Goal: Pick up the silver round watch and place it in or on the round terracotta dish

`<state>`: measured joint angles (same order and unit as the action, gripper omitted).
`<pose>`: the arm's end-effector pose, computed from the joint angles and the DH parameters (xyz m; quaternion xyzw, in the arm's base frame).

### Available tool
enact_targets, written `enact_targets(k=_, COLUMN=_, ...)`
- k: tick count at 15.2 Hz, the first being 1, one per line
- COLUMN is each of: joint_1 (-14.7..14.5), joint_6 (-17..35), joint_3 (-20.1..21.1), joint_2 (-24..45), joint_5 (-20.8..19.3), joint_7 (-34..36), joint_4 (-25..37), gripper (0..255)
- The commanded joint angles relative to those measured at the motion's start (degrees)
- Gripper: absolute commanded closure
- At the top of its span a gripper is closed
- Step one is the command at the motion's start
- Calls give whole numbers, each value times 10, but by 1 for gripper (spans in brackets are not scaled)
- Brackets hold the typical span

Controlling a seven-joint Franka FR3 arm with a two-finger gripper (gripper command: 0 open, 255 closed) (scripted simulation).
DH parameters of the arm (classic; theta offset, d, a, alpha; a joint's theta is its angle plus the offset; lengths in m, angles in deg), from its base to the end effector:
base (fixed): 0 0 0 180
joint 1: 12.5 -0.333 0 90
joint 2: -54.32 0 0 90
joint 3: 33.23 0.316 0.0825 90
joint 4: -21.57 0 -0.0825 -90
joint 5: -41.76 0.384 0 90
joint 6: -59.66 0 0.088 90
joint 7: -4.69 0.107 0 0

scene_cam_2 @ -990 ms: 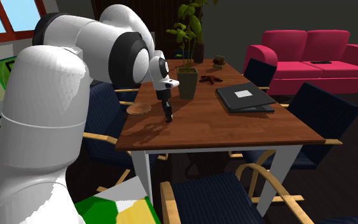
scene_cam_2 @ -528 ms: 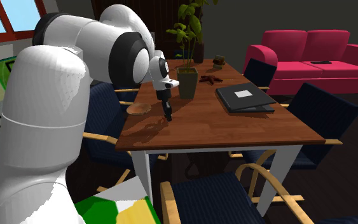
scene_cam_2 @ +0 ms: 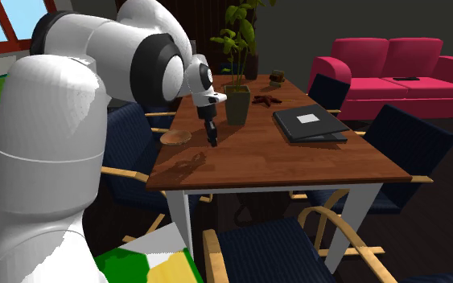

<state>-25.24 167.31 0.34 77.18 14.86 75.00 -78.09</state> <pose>0.4794 0.4071 0.3663 0.9828 -0.1233 0.0442 0.1304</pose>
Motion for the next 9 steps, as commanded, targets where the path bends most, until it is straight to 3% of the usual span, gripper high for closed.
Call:
enact_targets(k=1, joint_1=1, joint_6=-12, joint_3=2, joint_2=-7, joint_5=5, joint_7=-6, joint_4=7, gripper=255)
enact_targets(k=9, joint_1=3, joint_6=-61, joint_3=9, joint_2=-28, joint_5=22, joint_7=-26, joint_4=41, gripper=255)
